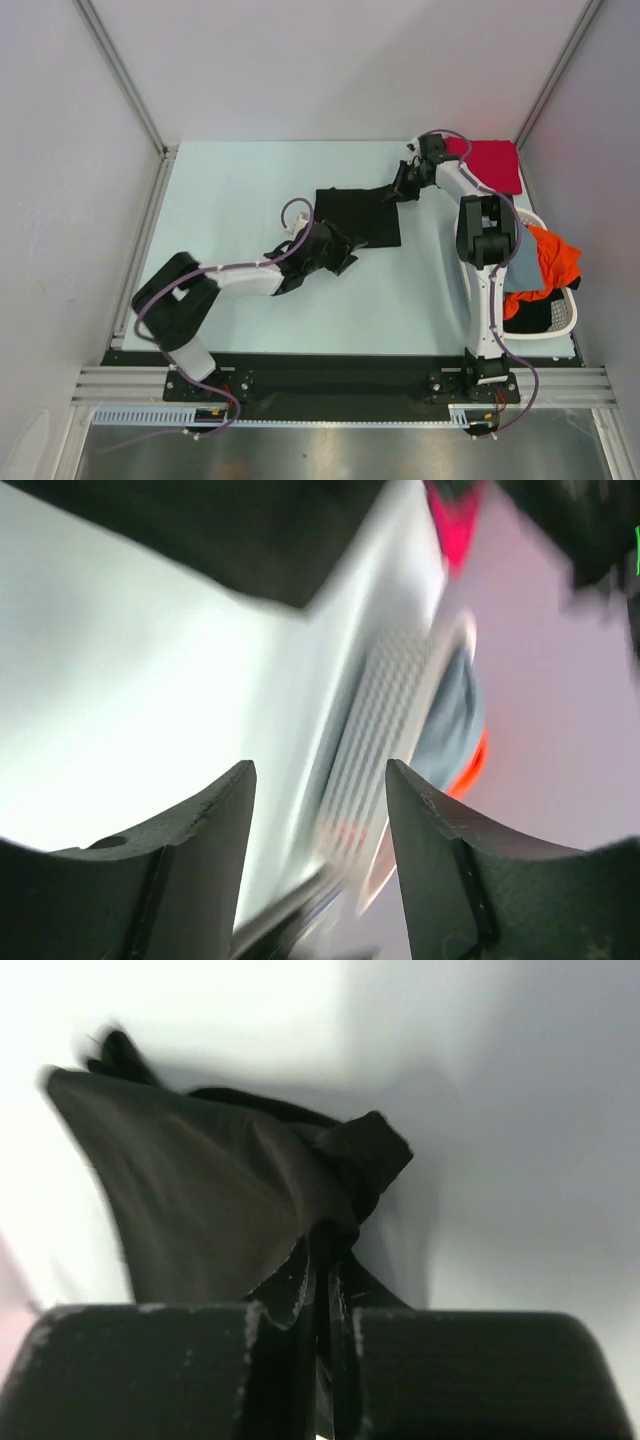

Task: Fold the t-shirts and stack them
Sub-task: Neatly place the folded tshirt to the corner

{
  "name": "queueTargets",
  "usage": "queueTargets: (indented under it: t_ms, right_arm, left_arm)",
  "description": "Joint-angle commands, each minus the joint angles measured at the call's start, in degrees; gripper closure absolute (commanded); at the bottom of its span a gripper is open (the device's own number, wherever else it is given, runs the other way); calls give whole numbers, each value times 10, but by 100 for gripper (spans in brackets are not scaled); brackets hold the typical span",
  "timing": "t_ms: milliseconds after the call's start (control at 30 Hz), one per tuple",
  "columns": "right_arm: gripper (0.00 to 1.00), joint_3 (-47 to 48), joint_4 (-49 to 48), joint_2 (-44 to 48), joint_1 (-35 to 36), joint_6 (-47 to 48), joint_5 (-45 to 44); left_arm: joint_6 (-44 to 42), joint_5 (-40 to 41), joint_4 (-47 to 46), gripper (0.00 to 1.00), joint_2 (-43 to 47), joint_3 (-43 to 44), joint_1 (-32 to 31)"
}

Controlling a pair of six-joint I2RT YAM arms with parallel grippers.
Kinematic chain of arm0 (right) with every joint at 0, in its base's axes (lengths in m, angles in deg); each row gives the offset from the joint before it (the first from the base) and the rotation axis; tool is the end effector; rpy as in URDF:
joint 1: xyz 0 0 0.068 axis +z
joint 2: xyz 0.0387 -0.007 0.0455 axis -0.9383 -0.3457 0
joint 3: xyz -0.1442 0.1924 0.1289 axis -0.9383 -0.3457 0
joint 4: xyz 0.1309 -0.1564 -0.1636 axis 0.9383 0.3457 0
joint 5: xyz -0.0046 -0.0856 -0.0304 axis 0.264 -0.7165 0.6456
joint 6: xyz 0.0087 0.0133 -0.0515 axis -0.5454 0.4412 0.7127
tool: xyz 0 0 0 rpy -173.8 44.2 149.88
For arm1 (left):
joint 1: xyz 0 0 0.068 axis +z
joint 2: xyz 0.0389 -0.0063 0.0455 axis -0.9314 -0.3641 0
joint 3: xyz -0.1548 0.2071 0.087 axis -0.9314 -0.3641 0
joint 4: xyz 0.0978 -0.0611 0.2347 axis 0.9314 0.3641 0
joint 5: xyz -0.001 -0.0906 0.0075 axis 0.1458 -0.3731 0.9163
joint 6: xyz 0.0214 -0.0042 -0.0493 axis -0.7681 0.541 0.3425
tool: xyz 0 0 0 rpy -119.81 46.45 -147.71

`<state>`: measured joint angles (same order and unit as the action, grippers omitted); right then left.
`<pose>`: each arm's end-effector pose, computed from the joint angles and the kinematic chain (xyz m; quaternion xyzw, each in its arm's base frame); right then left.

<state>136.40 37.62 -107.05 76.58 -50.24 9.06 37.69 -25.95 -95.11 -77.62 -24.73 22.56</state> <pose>0.5080 0.0785 0.1585 0.0428 0.9302 0.3060 0.1982 0.2486 -0.2535 0.1789 -0.3457 0.7974 -0.4423 0.2216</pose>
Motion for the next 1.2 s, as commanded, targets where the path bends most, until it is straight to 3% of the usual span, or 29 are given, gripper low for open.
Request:
queueTargets:
  t_ms: [0,133,233,333,533,633,800,933,1167]
  right_arm:
    - [100,14,51,38,7,101,-109]
    - [100,2,42,62,15,187,-155]
    - [100,47,70,53,14,243,-229]
    - [100,80,82,61,0,289,-295]
    - [100,87,63,91,-31,404,-293]
    - [100,120,72,79,-31,466,-301]
    - [100,262,123,28,-26,511,-355]
    - [100,274,91,28,-26,567,-401]
    - [100,308,85,14,-43,588,-407]
  left_arm:
    - [-220,-81,28,40,121,-26,-26]
    - [-465,-67,164,40,208,-17,-24]
    - [-549,-55,238,44,271,-37,-23]
    - [-577,-22,264,44,339,-85,-23]
    - [-599,2,270,44,454,-186,-5]
    - [-629,3,280,44,470,-198,22]
    - [-669,-24,281,44,458,-199,68]
    - [-690,-24,288,43,454,-194,70]
    - [-735,-11,311,42,449,-181,69]
